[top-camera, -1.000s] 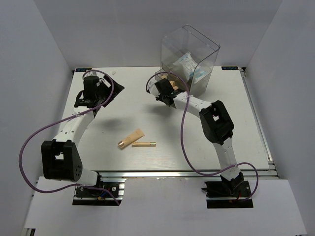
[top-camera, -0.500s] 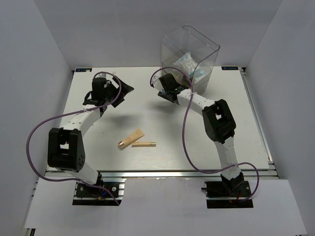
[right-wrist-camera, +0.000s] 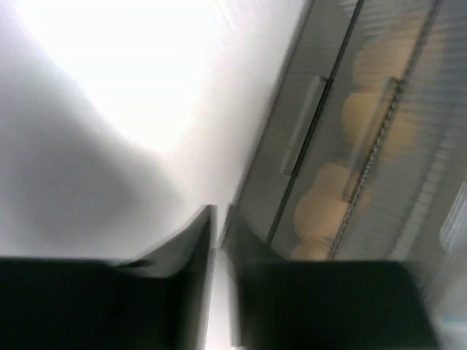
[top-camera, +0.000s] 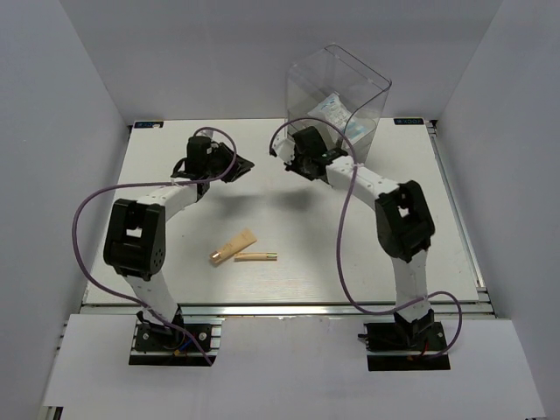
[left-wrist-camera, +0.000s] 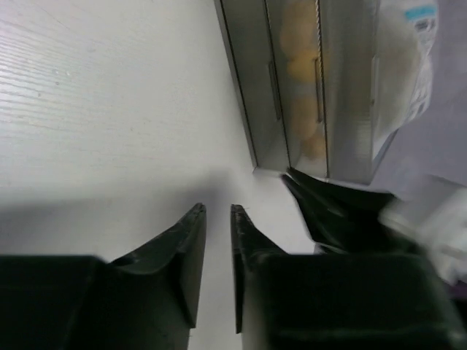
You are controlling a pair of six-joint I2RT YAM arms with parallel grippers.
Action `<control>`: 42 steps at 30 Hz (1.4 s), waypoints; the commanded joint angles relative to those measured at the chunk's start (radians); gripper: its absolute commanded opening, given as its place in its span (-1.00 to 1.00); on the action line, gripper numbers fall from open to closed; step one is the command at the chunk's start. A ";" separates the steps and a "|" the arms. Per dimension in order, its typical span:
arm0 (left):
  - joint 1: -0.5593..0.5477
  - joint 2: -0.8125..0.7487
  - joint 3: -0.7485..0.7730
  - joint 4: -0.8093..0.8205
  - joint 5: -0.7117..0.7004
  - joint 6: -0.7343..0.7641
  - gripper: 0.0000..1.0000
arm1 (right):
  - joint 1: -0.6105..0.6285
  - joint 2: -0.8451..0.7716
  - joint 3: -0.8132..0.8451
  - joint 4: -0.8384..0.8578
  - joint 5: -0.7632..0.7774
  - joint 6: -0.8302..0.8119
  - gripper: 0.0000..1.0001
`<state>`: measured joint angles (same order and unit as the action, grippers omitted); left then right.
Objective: Organize the makeup
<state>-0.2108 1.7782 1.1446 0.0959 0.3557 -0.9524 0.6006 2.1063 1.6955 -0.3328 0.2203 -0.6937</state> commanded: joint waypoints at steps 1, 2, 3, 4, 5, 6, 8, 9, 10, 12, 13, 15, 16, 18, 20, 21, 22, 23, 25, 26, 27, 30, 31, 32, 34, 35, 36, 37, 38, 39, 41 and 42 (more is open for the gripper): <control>-0.013 0.036 0.040 0.097 0.058 -0.054 -0.44 | -0.007 -0.240 -0.051 -0.032 -0.280 0.004 -0.82; -0.018 0.068 0.049 0.106 0.058 -0.078 -0.45 | -0.010 -0.276 -0.116 -0.022 -0.324 -0.001 -1.00; -0.024 0.090 0.061 0.126 0.060 -0.089 -0.45 | -0.016 -0.311 -0.156 -0.006 -0.356 0.002 -1.00; -0.042 0.113 0.076 0.137 0.063 -0.101 -0.44 | -0.044 -0.398 -0.202 0.030 -0.399 0.000 -1.00; -0.056 0.139 0.122 0.149 0.066 -0.126 -0.42 | -0.067 -0.455 -0.320 0.070 -0.509 0.023 -1.00; -0.087 0.201 0.153 0.149 0.072 -0.143 -0.34 | -0.125 -0.574 -0.392 0.207 -0.563 0.055 -1.00; -0.117 0.266 0.258 0.139 0.071 -0.158 -0.27 | -0.182 -0.690 -0.543 0.377 -0.651 0.133 -1.00; -0.130 0.329 0.292 0.140 0.068 -0.169 -0.21 | -0.203 -0.785 -0.666 0.444 -0.654 0.182 -1.00; -0.154 0.358 0.320 0.149 0.065 -0.199 -0.19 | -0.232 -0.820 -0.712 0.496 -0.656 0.195 -0.98; -0.173 0.410 0.386 0.198 0.052 -0.233 -0.14 | -0.257 -0.889 -0.760 0.503 -0.668 0.230 -0.93; -0.186 0.459 0.406 0.214 0.048 -0.250 -0.11 | -0.275 -0.904 -0.766 0.491 -0.668 0.250 -0.93; -0.199 0.506 0.467 0.240 0.040 -0.289 -0.07 | -0.294 -0.928 -0.775 0.465 -0.677 0.282 -0.90; -0.206 0.548 0.486 0.245 0.039 -0.305 -0.04 | -0.304 -0.946 -0.786 0.463 -0.674 0.302 -0.90; -0.213 0.581 0.526 0.266 0.029 -0.325 -0.02 | -0.312 -0.960 -0.797 0.463 -0.665 0.315 -0.88; -0.219 0.619 0.540 0.318 0.023 -0.370 -0.01 | -0.318 -0.960 -0.801 0.462 -0.658 0.333 -0.87; -0.220 0.630 0.553 0.332 0.017 -0.382 0.00 | -0.321 -0.959 -0.800 0.460 -0.659 0.338 -0.86; -0.222 0.647 0.563 0.346 0.014 -0.396 0.01 | -0.323 -0.956 -0.798 0.459 -0.659 0.344 -0.85; -0.222 0.655 0.573 0.346 0.009 -0.398 0.03 | -0.325 -0.956 -0.797 0.459 -0.658 0.345 -0.85; -0.225 0.668 0.599 0.347 0.002 -0.398 0.04 | -0.328 -0.951 -0.792 0.454 -0.659 0.352 -0.85; -0.225 0.679 0.601 0.356 0.000 -0.401 0.04 | -0.331 -0.948 -0.793 0.454 -0.659 0.352 -0.84; -0.223 0.682 0.601 0.363 -0.004 -0.405 0.04 | -0.331 -0.945 -0.792 0.454 -0.659 0.353 -0.83; -0.225 0.698 0.595 0.395 -0.006 -0.430 0.06 | -0.332 -0.939 -0.789 0.448 -0.661 0.352 -0.83; -0.225 0.701 0.595 0.401 -0.009 -0.440 0.06 | -0.334 -0.937 -0.789 0.446 -0.661 0.352 -0.83; -0.226 0.704 0.595 0.412 -0.008 -0.444 0.06 | -0.334 -0.936 -0.789 0.446 -0.661 0.350 -0.82; -0.228 0.711 0.595 0.419 -0.009 -0.453 0.06 | -0.334 -0.931 -0.784 0.445 -0.661 0.349 -0.82; -0.228 0.714 0.595 0.427 -0.014 -0.454 0.06 | -0.335 -0.931 -0.784 0.445 -0.662 0.349 -0.82; -0.228 0.719 0.595 0.432 -0.015 -0.457 0.06 | -0.335 -0.928 -0.783 0.443 -0.662 0.349 -0.82; -0.228 0.722 0.596 0.433 -0.015 -0.465 0.06 | -0.335 -0.927 -0.783 0.442 -0.664 0.349 -0.82; -0.228 0.727 0.601 0.430 -0.017 -0.467 0.06 | -0.335 -0.925 -0.781 0.442 -0.664 0.349 -0.81; -0.228 0.733 0.615 0.427 -0.018 -0.468 0.06 | -0.337 -0.922 -0.781 0.440 -0.664 0.349 -0.81; -0.228 0.747 0.633 0.412 -0.023 -0.467 0.06 | -0.337 -0.924 -0.780 0.439 -0.664 0.347 -0.81; -0.228 0.751 0.651 0.407 -0.024 -0.467 0.05 | -0.338 -0.924 -0.780 0.437 -0.664 0.347 -0.81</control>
<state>-0.4358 2.5183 1.7401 0.4961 0.3481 -1.4113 0.2687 1.1839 0.8948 0.0780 -0.4290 -0.3542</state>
